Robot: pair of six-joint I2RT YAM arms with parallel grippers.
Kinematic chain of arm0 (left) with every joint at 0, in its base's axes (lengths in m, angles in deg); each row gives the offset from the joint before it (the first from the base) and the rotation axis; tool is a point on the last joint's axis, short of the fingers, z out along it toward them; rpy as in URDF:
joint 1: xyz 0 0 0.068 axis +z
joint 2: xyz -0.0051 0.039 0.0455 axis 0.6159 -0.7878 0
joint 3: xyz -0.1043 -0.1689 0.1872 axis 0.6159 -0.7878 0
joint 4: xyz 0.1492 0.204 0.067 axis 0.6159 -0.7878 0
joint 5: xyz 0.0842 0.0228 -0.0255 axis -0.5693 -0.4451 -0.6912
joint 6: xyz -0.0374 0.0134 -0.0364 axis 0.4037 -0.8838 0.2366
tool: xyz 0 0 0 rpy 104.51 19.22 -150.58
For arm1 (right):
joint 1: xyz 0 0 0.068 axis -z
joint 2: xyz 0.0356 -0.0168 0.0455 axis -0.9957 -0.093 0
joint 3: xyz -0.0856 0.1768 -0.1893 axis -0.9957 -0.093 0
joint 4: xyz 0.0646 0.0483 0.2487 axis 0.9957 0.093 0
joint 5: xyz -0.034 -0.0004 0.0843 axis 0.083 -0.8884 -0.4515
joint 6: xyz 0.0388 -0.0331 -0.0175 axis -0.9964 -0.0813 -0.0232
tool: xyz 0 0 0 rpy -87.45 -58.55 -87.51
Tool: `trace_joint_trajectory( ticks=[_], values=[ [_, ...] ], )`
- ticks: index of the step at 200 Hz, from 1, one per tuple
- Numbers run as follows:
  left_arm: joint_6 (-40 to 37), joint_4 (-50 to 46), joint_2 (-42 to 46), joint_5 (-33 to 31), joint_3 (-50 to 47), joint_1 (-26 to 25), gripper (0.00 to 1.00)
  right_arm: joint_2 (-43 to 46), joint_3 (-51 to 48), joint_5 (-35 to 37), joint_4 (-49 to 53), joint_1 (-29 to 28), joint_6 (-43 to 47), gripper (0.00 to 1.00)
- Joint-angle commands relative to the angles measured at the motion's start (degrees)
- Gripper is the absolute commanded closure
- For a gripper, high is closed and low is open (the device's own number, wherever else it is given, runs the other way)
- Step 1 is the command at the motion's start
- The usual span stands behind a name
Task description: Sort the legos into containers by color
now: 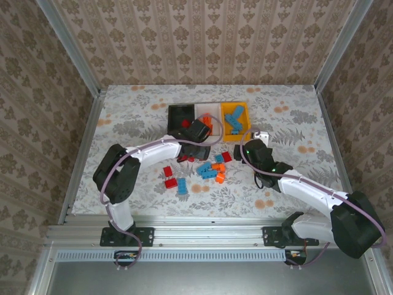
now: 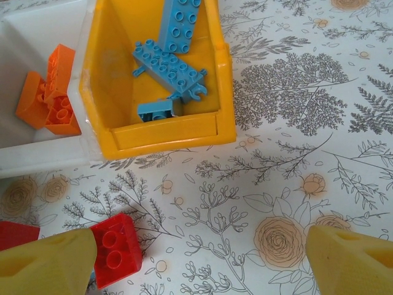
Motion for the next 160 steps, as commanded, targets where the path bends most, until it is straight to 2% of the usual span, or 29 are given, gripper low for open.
trace_joint_trajectory(
  ticks=[1, 36, 73, 121, 160],
  values=[
    [3.14, -3.61, 1.77, -1.22, 2.77, -0.91, 0.32, -0.55, 0.58, -0.29, -0.76, 0.31, 0.12, 0.1],
    [7.69, -4.11, -2.64, 1.14, 5.38, -1.8, 0.36, -0.54, 0.59, -0.03, -0.52, 0.31, 0.27, 0.11],
    [11.58, -7.74, -7.01, -3.97, 8.28, -2.67, 0.4, 0.28, 0.5, -0.06, -0.29, 0.31, 0.32, 0.11],
    [15.33, -8.46, -10.24, -5.37, 8.75, -3.97, 0.45, 0.51, 0.43, -0.2, -0.28, 0.31, 0.29, 0.11],
    [15.15, -6.71, -9.79, -5.92, 8.3, -4.65, 0.63, 0.69, 0.4, -0.25, -0.21, 0.31, 0.2, 0.11]
  ],
)
